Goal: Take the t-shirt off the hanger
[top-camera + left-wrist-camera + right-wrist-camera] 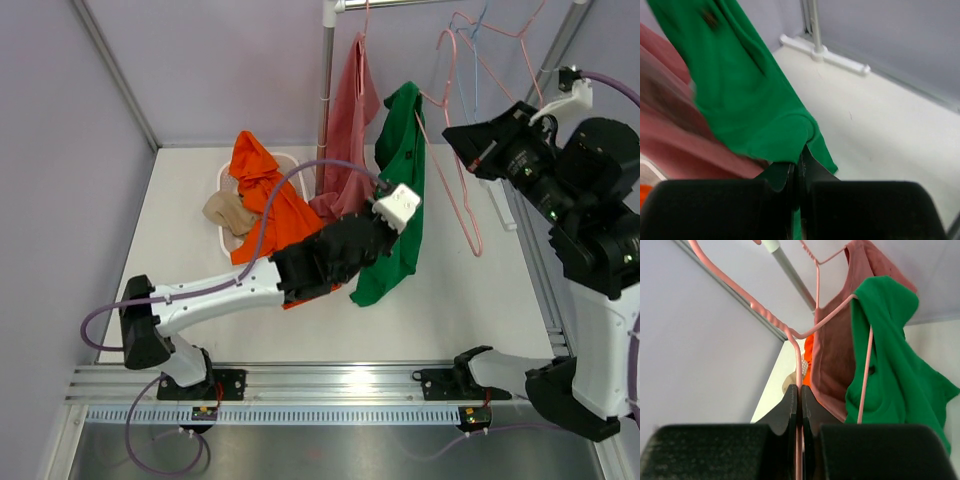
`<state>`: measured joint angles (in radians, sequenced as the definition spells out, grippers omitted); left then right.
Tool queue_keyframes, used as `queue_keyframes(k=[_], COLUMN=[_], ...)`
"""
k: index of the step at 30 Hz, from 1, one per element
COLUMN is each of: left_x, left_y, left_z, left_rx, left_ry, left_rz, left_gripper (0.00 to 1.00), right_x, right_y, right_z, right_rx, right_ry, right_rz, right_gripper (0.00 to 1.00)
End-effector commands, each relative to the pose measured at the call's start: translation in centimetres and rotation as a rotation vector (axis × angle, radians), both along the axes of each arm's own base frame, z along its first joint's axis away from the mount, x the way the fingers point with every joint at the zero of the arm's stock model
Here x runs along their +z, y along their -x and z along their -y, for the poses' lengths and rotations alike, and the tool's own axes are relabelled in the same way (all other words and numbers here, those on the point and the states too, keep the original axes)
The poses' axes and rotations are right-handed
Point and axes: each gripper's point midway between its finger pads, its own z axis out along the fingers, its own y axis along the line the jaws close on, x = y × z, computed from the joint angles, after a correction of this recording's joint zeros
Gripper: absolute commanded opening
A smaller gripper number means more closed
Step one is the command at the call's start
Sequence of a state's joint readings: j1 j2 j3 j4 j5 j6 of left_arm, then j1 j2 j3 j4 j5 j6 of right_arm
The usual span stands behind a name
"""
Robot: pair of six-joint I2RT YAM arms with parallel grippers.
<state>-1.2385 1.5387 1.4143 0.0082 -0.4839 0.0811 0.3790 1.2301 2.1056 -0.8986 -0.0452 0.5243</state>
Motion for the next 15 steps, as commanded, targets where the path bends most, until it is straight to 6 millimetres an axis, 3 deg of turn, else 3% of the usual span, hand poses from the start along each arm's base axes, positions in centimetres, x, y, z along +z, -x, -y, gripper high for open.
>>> queue_keyframes(k=[1,3,6,9,12,13,15], left_x=[8.6,11.5,12.4,11.2,10.5,8.6,8.0], left_y=[-2.9,-4.1,-6.4,-7.1,-5.7,-5.3,-4.2], left_z=[-0.2,-0.8,-1.0,-0.8,-0.7,-0.6,-0.9], left_rx=[-0.008,0.002,0.009,0.000,-0.054,-0.061,-0.076], left_ry=[0.138,0.158,0.153,0.125,0.151,0.138,0.148], left_rz=[0.098,0.118,0.119,0.100,0.050,0.010,-0.003], left_gripper=[0.00,0.00,0.00,0.00,0.00,0.00,0.00], right_x=[-0.9,-2.2,-2.6,-1.6,0.6,1.3,2.6], right_y=[2.2,3.4,5.1,5.9,5.4,5.2,4.6], right_z=[-0.7,-0.9,-0.8,0.2,0.6,0.4,0.1], right_rx=[0.080,0.115,0.151,0.121,0.093,0.099,0.106], right_ry=[-0.010,-0.003,-0.007,0.006,0.028,0.026,0.022], right_rz=[-0.010,-0.028,-0.026,0.026,0.120,0.146,0.199], right_gripper=[0.00,0.00,0.00,0.00,0.00,0.00,0.00])
